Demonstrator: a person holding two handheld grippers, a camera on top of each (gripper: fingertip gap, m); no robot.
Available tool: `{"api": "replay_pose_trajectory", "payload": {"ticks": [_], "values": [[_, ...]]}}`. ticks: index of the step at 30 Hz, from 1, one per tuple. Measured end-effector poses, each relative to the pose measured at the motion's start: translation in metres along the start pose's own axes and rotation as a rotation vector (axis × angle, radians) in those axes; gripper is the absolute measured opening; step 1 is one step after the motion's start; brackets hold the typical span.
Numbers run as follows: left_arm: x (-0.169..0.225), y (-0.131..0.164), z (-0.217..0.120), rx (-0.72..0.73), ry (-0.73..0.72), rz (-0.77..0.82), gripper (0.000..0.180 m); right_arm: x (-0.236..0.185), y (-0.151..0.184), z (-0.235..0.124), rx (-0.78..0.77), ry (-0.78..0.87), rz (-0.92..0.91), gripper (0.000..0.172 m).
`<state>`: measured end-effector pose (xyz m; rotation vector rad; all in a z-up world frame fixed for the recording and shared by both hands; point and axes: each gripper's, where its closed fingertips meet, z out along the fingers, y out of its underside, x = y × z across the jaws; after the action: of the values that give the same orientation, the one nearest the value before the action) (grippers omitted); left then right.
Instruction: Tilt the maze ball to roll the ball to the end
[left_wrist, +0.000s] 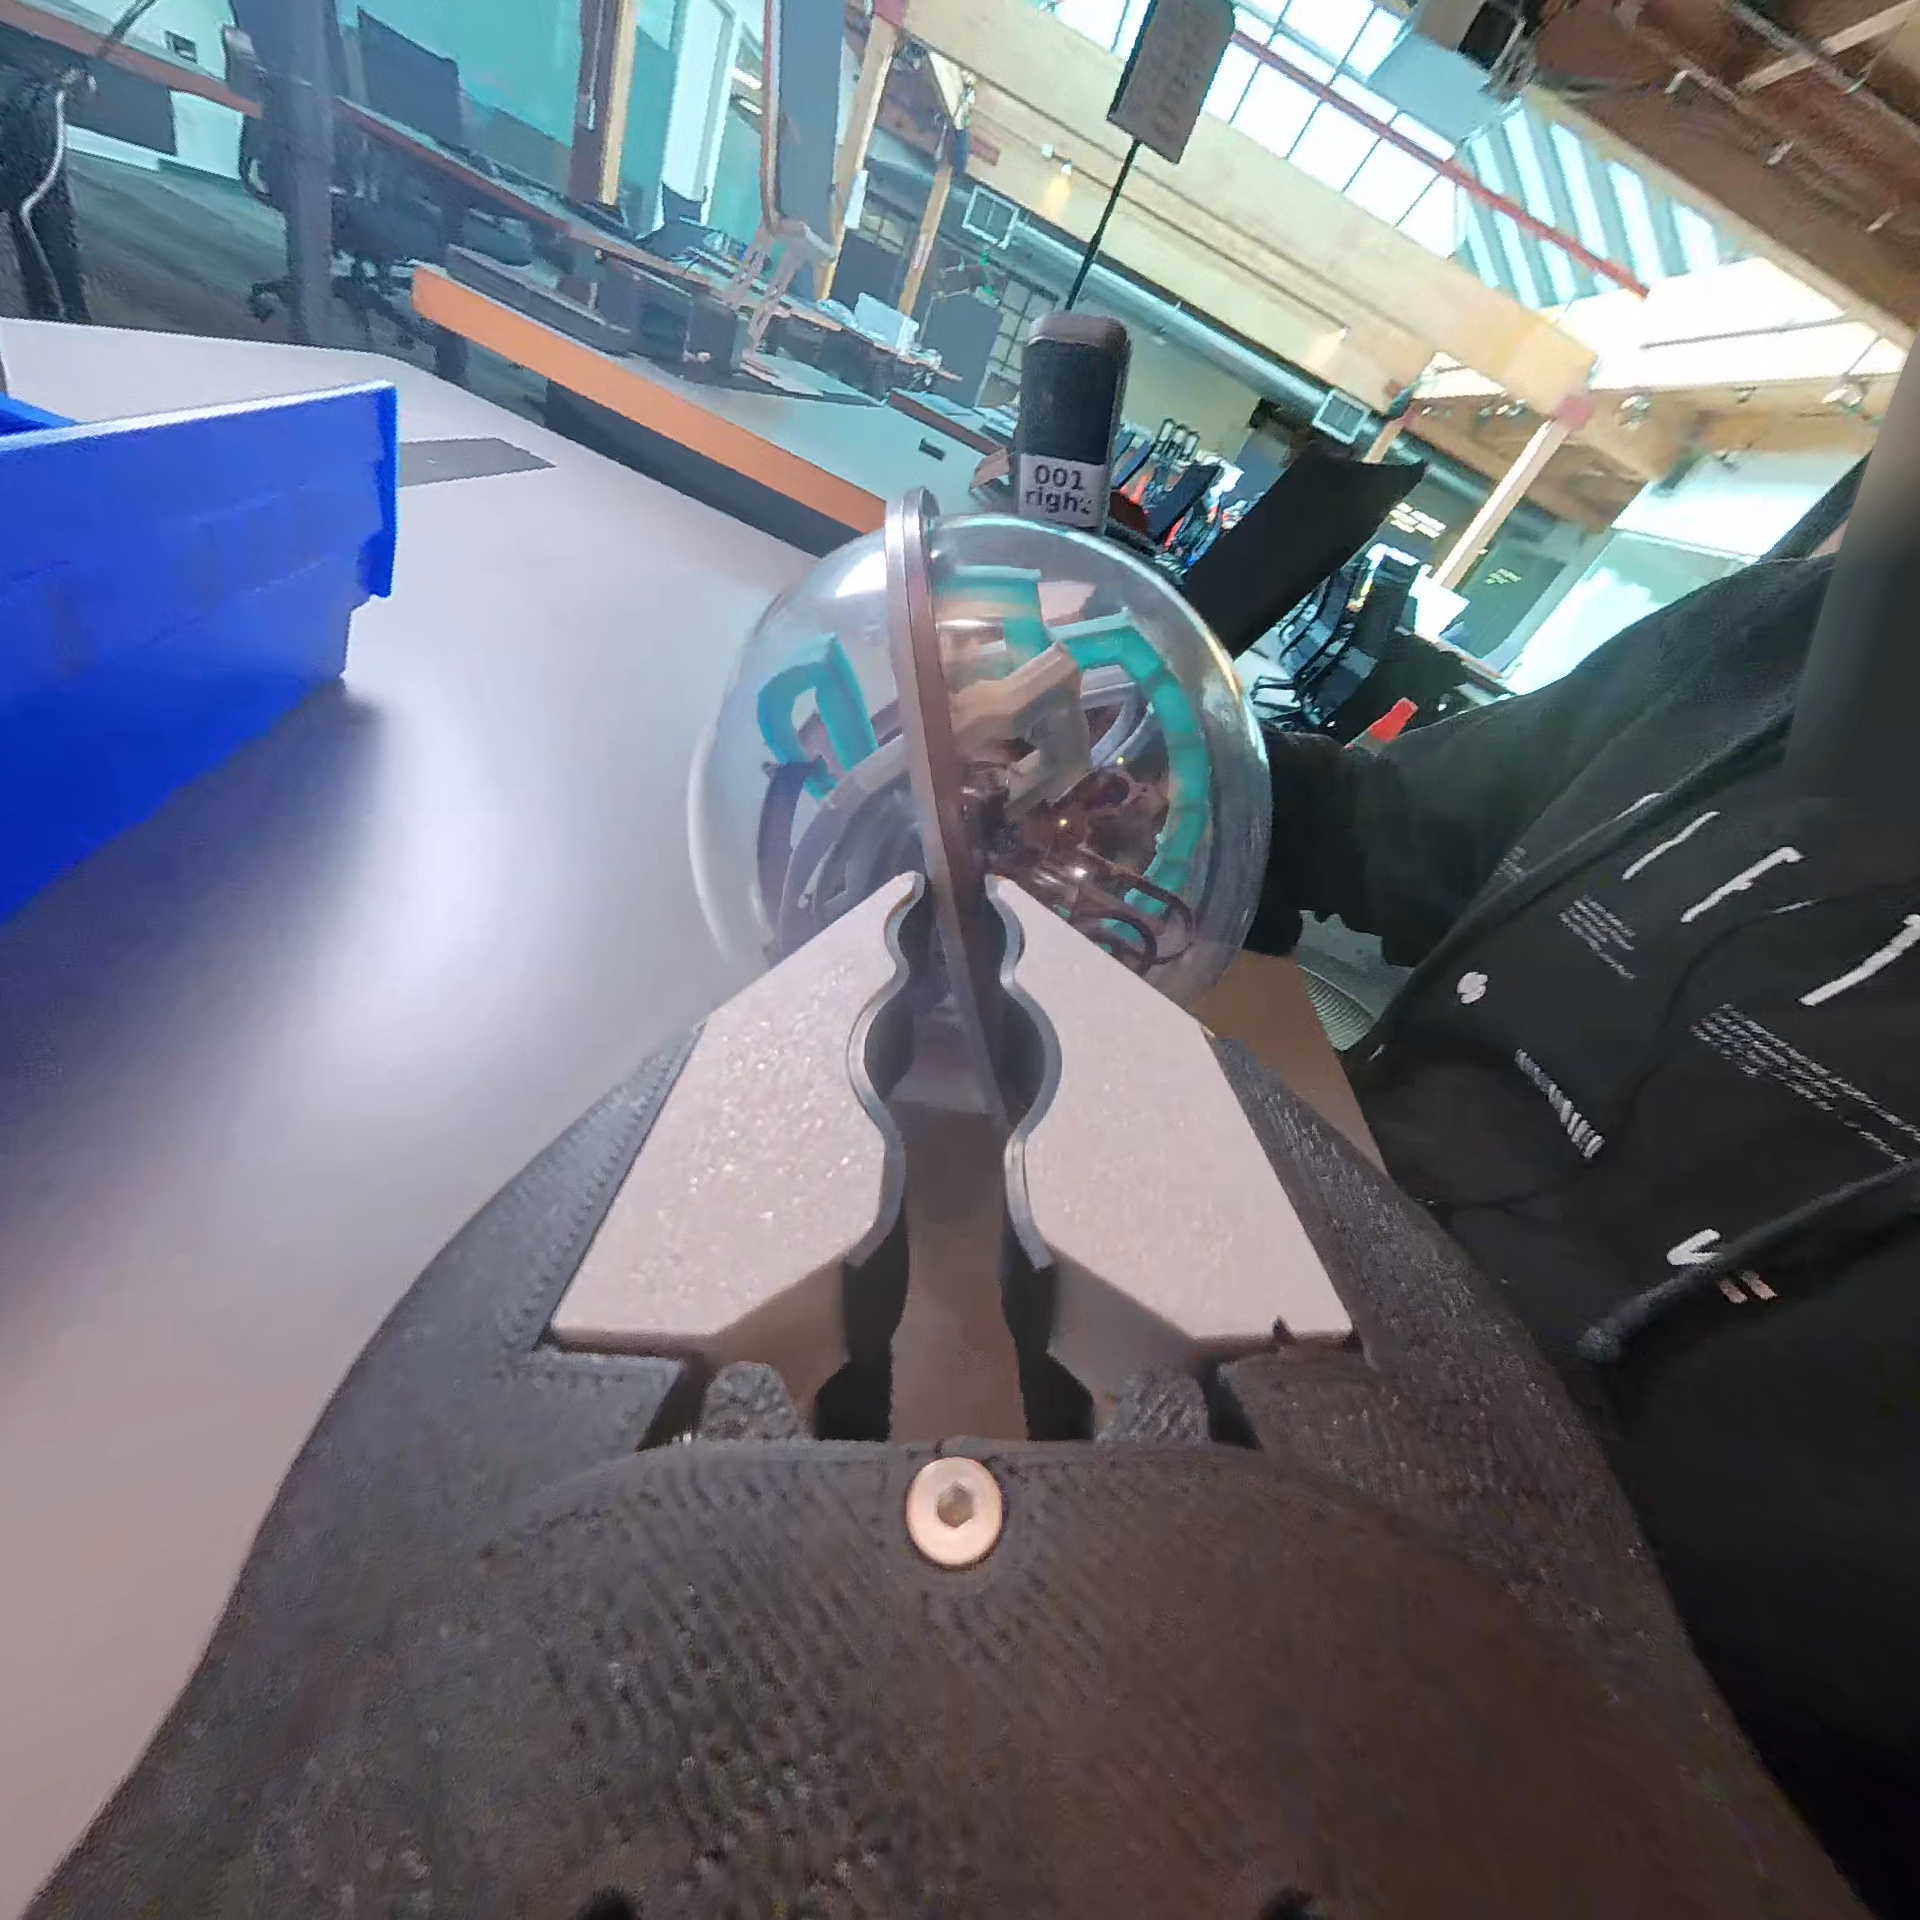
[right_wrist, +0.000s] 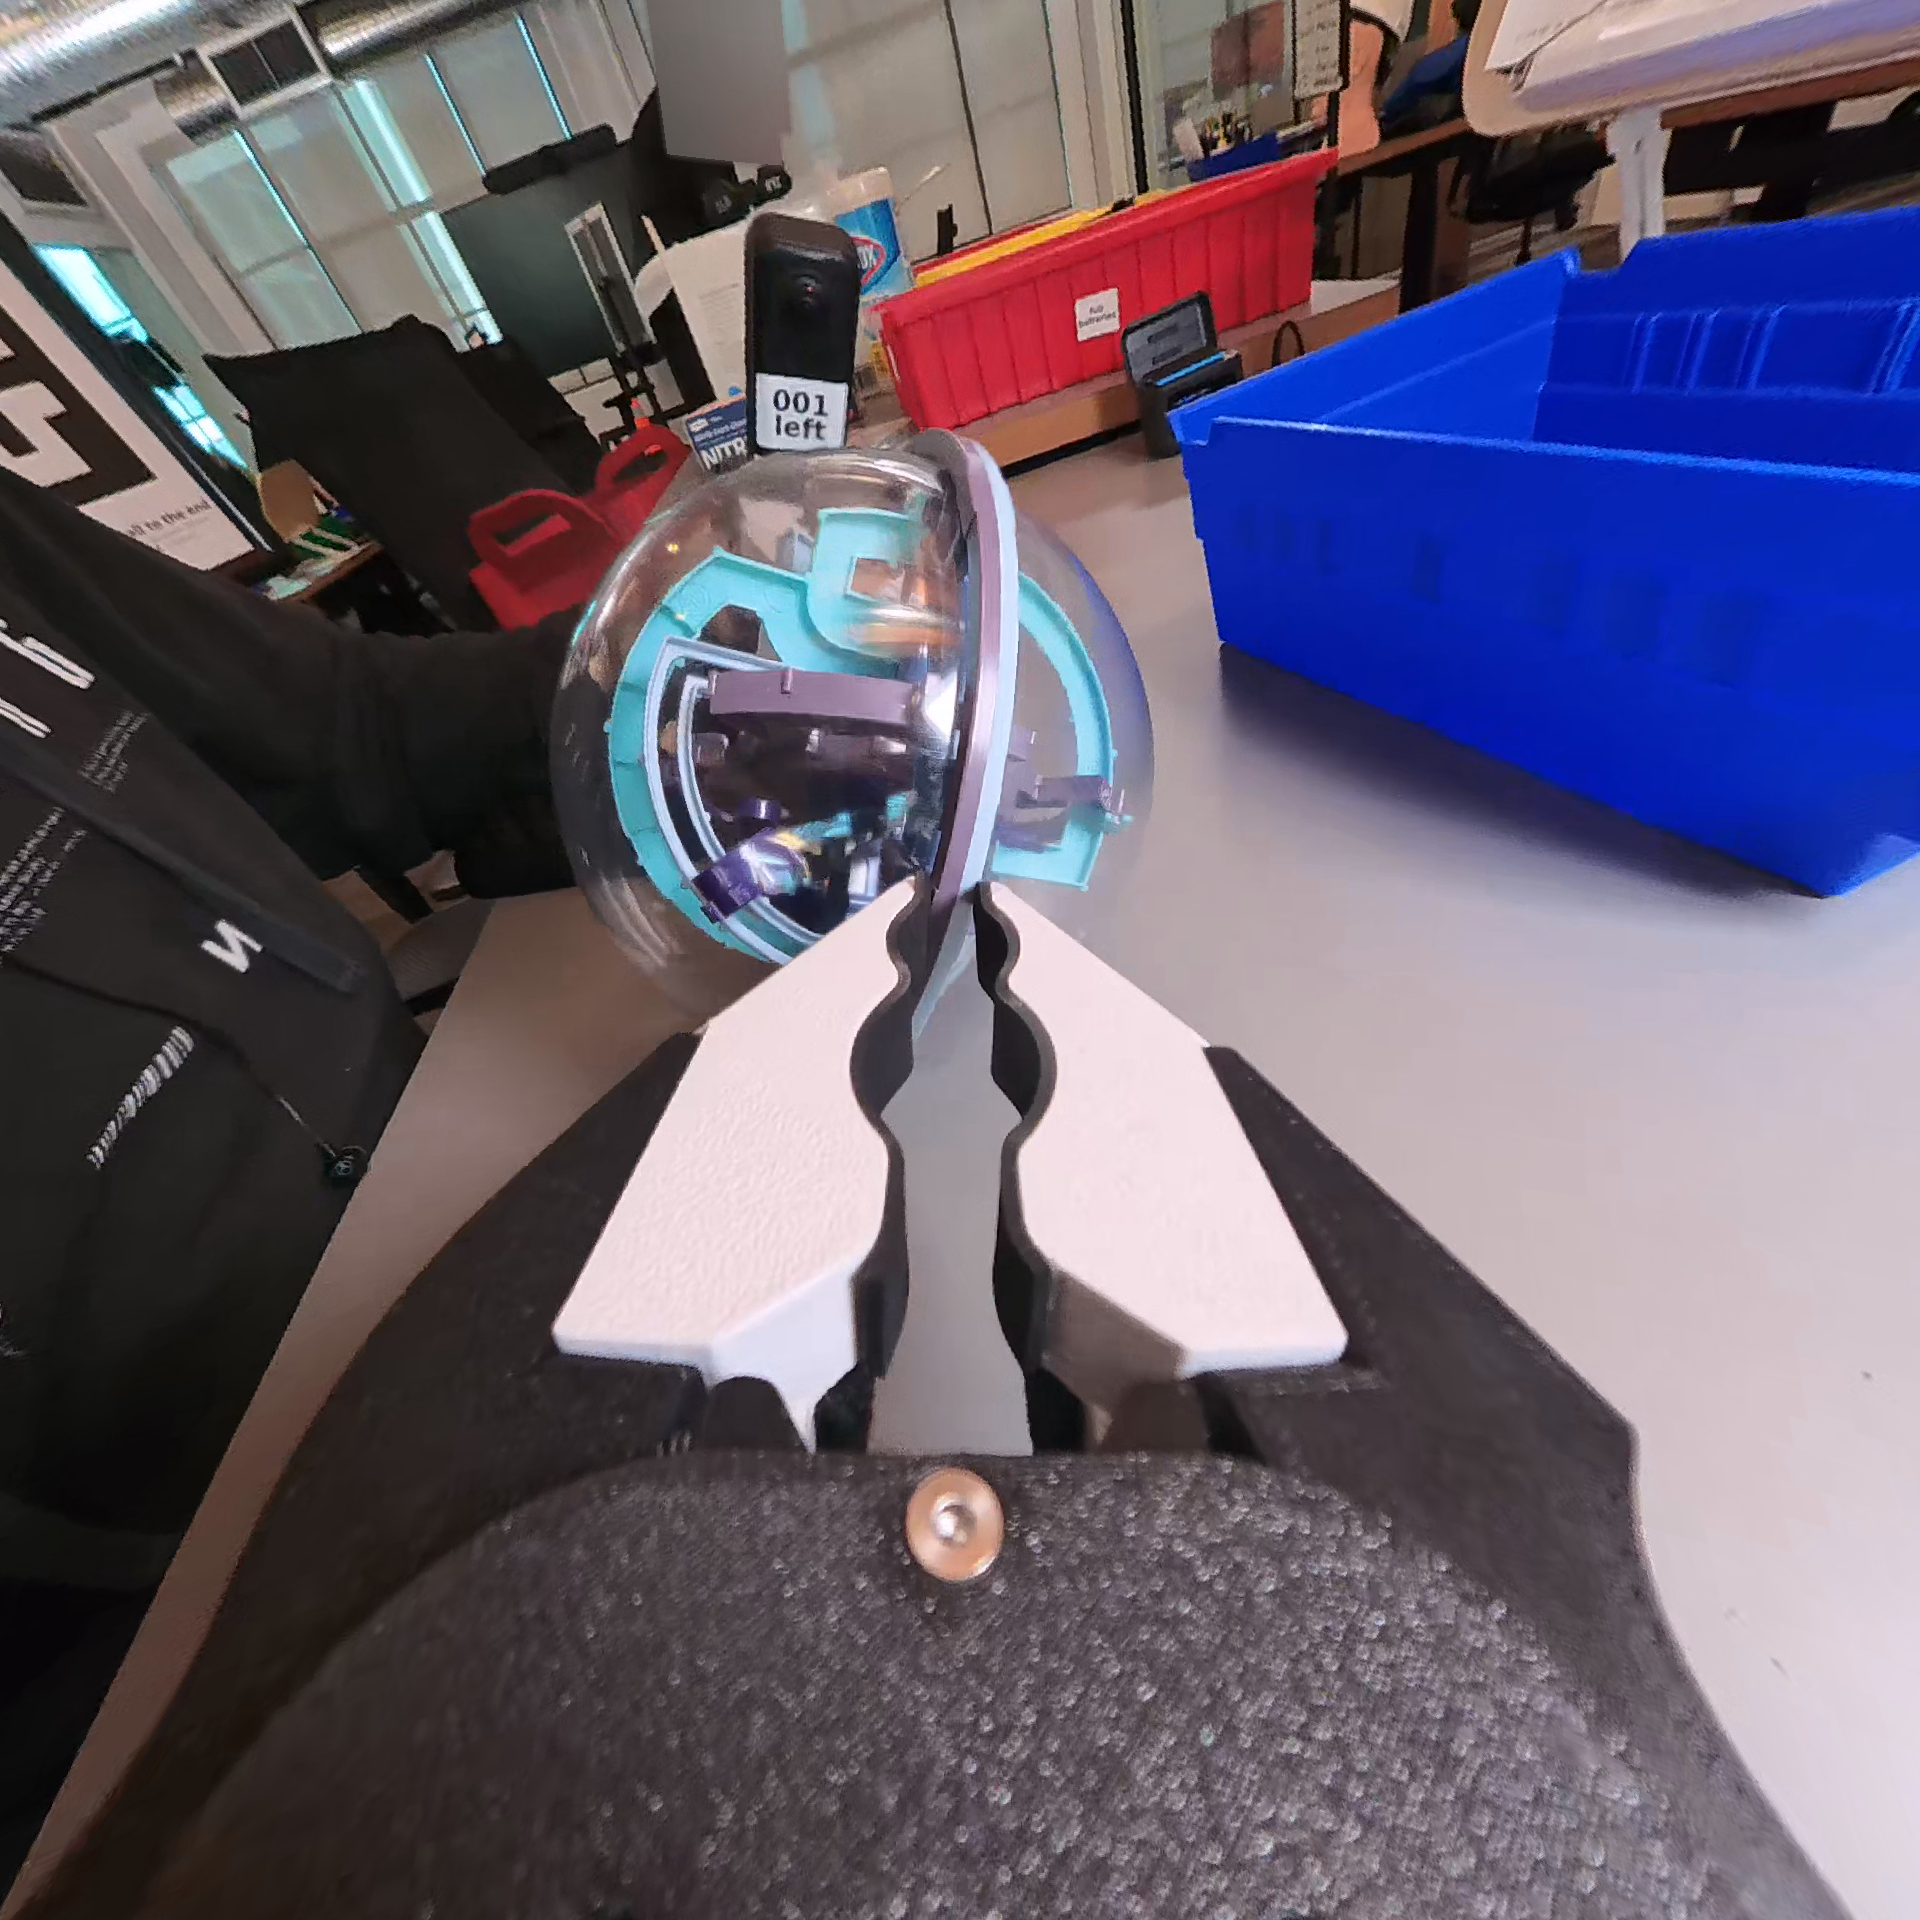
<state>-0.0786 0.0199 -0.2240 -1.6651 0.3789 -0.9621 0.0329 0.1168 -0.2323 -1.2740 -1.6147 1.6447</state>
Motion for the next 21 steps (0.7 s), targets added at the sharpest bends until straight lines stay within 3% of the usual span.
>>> {"api": "replay_pose_trajectory", "payload": {"ticks": [5, 10, 16, 21], "values": [[-0.003, 0.01, 0.006, -0.053, -0.028, 0.043, 0.009, 0.0, -0.009, -0.007, 0.063, 0.012, 0.011, 0.005], [0.002, 0.015, 0.007, -0.059, 0.013, -0.012, 0.015, 0.002, -0.01, -0.006, 0.079, 0.05, -0.007, 0.007], [0.001, 0.015, 0.006, -0.045, 0.009, -0.008, 0.007, 0.01, -0.009, -0.011, 0.067, 0.091, 0.014, 0.038], [0.001, 0.015, 0.006, -0.048, -0.003, 0.016, 0.007, 0.01, 0.002, -0.018, -0.004, 0.038, 0.02, 0.037]]}}
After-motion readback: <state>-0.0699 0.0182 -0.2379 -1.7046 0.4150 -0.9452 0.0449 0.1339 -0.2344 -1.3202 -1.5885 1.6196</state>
